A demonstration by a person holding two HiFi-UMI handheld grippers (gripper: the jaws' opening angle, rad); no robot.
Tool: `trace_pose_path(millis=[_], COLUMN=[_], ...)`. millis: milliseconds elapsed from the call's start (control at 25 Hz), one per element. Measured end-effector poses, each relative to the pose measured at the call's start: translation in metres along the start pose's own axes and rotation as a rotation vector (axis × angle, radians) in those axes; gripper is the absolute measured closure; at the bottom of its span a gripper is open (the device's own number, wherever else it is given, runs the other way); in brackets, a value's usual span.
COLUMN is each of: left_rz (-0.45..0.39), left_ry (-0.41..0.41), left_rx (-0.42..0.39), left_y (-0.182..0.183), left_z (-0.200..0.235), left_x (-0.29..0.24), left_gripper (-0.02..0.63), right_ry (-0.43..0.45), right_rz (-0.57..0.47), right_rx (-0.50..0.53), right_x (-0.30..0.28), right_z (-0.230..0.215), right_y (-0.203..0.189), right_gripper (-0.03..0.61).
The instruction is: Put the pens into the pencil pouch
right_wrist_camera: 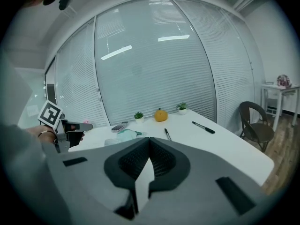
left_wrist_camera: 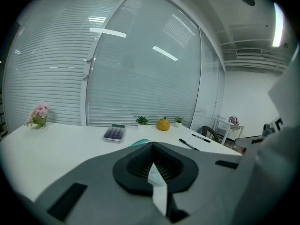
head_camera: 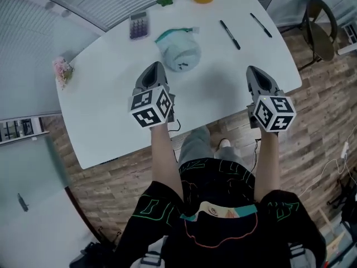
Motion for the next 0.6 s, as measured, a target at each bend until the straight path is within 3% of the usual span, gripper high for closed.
trace_pose_path(millis=[440, 600], left_rz=[0.209, 0.25], left_ry=[-0.008, -0.009], left_rx=[-0.07, -0.068], left_y=[-0.008, -0.007], left_z=[0.014, 0.019], left_x=[-0.113, -0.134], left_gripper=[0.612, 0.576], right_ry=[0.014, 0.032], right_rz=[0.064, 0.096], right_rx=[0.018, 0.046], right_x=[-0.063, -0.077], right_z=[0.015, 0.024], right_y=[0.001, 0.002], right_gripper=[0.58, 0.58])
Point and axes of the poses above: the fingertips, and each gripper's own axes: x backward along the fingers, z to its left, y out of its top, the point moved 3 cm from there along x, backward along the fingers, and after that the axes turned 4 degrees about z, right-handed, at the moved point
